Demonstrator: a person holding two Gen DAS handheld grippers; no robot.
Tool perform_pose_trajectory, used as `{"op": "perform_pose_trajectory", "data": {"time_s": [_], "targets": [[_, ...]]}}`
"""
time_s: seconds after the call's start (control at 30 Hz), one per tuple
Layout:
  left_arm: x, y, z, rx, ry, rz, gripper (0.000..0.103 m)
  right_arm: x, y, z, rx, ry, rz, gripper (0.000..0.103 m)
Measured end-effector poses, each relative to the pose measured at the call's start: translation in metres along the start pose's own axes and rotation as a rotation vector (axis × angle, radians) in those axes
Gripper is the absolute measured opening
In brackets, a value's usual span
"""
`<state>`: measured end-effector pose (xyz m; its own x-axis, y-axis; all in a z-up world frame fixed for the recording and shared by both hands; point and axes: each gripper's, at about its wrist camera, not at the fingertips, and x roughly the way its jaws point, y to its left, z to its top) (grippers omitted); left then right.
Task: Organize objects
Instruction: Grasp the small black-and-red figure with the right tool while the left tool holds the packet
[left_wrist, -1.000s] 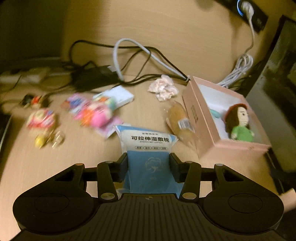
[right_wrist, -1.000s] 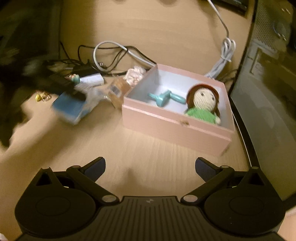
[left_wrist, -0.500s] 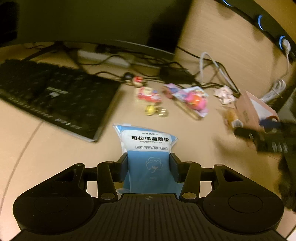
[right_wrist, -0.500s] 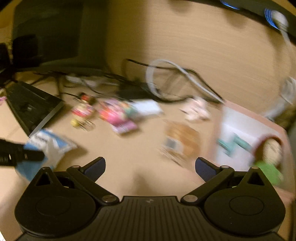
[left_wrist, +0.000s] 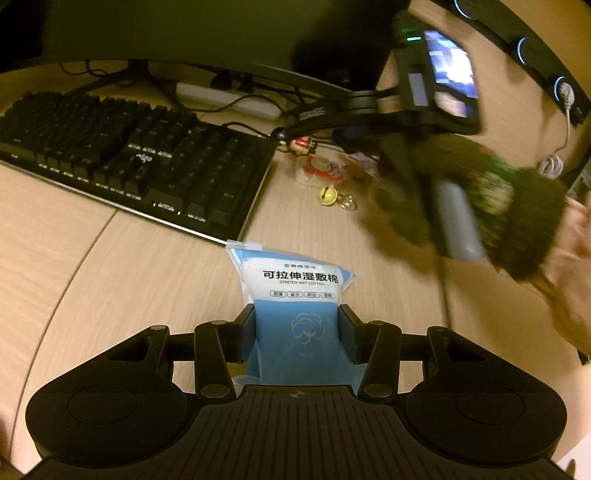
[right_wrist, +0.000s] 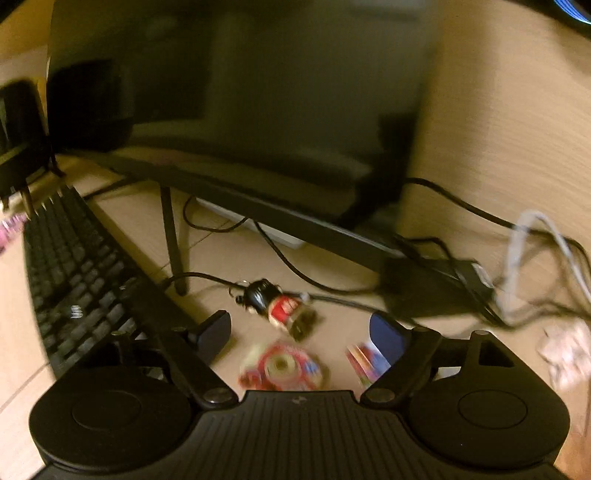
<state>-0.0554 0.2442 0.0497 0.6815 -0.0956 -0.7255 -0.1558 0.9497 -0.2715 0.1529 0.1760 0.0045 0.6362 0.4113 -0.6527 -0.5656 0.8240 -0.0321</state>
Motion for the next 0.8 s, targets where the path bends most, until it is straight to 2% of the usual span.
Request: {"op": "perform_pose_trajectory", "data": {"time_s": [0.13,0.2,0.23,0.3,0.37,0.53,0.63,0.8], "targets": [[-0.002,0.007,0.001,-0.016,0.0,-0.007,0.051,0.034,0.007,0.004,-0.019,0.041,0.021,0.072],[-0.002,0.009,0.002,-0.019,0.0,-0.012,0.051,0.045,0.008,0.004,-0.015,0.062,0.032,0.063],[-0.002,0.009,0.003,-0.017,0.001,-0.014,0.051,0.05,0.009,0.002,-0.016,0.078,0.038,0.055],[0.0,0.008,0.005,-0.011,0.002,-0.02,0.051,0.054,0.008,0.0,-0.005,0.088,0.061,0.053],[0.003,0.006,0.007,-0.008,0.0,-0.033,0.051,0.052,0.01,-0.003,-0.034,0.088,0.022,0.052],[0.017,-0.01,0.011,-0.004,0.03,-0.074,0.051,0.031,-0.004,-0.019,-0.013,0.114,-0.009,0.052],[0.026,-0.032,0.012,0.041,0.039,-0.103,0.051,0.011,-0.017,-0.03,-0.013,0.108,-0.031,0.052],[0.039,-0.069,0.007,0.13,0.061,-0.144,0.051,-0.056,-0.04,-0.033,0.068,0.015,-0.027,0.052]]}}
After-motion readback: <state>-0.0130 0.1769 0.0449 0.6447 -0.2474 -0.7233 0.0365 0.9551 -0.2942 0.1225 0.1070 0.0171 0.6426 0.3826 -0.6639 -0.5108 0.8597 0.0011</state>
